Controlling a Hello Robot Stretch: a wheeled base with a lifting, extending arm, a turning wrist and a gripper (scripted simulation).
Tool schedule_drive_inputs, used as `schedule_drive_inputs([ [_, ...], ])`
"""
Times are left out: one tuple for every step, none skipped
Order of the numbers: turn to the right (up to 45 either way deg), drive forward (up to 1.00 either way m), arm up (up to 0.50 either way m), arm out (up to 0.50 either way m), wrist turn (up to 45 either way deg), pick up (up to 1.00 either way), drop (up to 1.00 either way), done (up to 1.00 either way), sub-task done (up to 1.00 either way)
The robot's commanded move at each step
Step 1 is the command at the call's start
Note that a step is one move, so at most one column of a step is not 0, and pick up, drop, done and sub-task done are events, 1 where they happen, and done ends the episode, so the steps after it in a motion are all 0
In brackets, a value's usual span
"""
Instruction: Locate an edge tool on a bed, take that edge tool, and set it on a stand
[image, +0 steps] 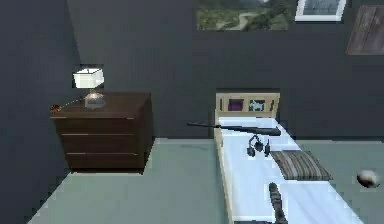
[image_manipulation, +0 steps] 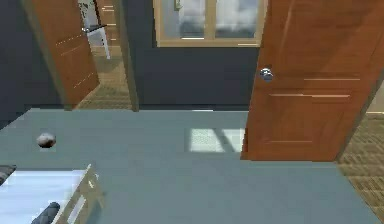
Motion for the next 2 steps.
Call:
schedule_drive_inputs([
  [-45.0, 0.00, 0.00, 0.00, 0.0, 0.00, 0.00, 0.00, 0.00],
  [-18.0, 0.00, 0.00, 0.00, 0.0, 0.00, 0.00, 0.00, 0.00],
])
